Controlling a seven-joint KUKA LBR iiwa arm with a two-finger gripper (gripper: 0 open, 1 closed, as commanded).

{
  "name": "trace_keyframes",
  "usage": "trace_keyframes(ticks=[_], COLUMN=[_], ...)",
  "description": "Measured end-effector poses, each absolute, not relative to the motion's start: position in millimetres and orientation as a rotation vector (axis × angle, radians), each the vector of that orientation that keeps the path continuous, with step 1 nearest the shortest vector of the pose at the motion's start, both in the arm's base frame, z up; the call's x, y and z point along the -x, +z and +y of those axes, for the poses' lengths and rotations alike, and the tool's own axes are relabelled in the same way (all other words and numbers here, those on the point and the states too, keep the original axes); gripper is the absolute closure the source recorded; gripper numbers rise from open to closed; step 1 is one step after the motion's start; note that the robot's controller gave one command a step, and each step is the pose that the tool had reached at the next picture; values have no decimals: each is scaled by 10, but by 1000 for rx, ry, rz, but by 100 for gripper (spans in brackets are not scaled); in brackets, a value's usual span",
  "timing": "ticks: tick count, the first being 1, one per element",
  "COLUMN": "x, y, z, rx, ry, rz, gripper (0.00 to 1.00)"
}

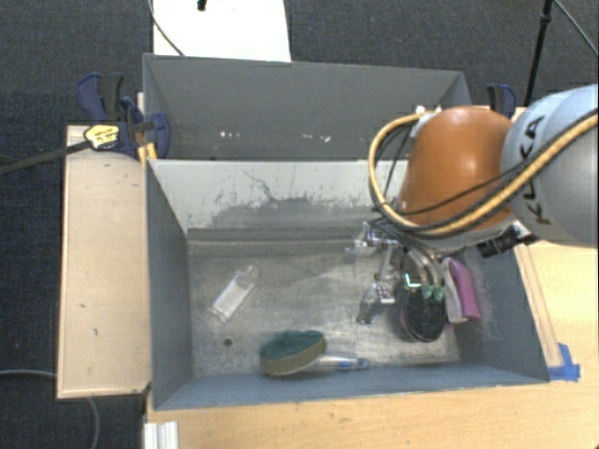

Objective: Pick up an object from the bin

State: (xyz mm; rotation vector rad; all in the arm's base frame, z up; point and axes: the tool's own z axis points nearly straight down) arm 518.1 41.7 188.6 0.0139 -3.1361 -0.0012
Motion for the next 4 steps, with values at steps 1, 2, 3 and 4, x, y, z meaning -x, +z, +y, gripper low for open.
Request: trace_keyframes(ticks=[1, 2, 3, 4], x=[-4809, -4835, -4841, -4959], y=[1422, 726, 738, 2326], z=[1000, 1245, 1241, 849], rx=[-215, -359, -352, -912], ry=[-3, -3, -4, 2], rz=[-3130, -3133, -3138, -3016], gripper=[0, 0, 100, 100])
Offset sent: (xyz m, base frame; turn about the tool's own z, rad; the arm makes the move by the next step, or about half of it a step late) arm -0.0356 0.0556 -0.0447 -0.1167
